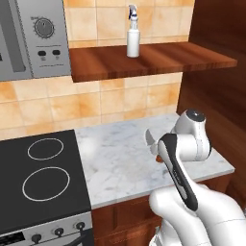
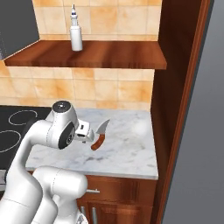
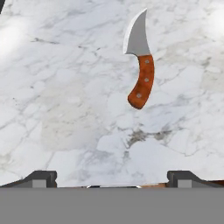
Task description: Move the cutting board and knife to the sink. Then move spray from the shelves to the counter.
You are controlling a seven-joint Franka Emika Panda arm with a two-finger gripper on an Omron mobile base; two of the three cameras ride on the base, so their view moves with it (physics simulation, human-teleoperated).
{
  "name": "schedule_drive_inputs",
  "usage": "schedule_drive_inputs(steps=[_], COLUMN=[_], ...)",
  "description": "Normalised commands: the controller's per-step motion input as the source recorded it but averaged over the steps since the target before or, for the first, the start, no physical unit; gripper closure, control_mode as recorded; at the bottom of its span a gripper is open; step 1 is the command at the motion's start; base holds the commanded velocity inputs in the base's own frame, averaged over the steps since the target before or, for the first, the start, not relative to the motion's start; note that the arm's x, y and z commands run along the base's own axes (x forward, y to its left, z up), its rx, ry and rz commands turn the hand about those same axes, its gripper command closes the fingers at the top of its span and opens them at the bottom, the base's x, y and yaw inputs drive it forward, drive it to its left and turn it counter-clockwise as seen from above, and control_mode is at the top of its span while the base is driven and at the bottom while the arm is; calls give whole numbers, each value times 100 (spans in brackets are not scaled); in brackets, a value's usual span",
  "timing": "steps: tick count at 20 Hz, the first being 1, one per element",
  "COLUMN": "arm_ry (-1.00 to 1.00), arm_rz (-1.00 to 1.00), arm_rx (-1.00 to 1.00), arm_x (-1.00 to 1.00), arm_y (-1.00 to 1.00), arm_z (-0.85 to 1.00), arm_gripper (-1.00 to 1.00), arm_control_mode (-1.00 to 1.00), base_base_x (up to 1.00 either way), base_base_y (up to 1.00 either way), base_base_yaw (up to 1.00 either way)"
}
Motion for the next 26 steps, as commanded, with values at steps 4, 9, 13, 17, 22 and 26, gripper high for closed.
schedule_drive_inputs(steps=[4,9,13,17,22,26], arm_ry=[1,7,5,12,10,10], arm_rz=[0,-8,-12,-7,0,0], arm_rx=[0,-1,-4,0,0,0], arm_x=[3,25,40,49,45,48], arm_y=[0,-11,-16,-21,-17,-6], arm_z=[0,-3,-10,-11,-19,-28], arm_gripper=[-100,-100,-100,-100,-100,-100], arm_control_mode=[-100,-100,-100,-100,-100,-100], base_base_x=[2,0,0,0,0,0], base_base_y=[0,0,0,0,0,0], base_base_yaw=[0,0,0,0,0,0])
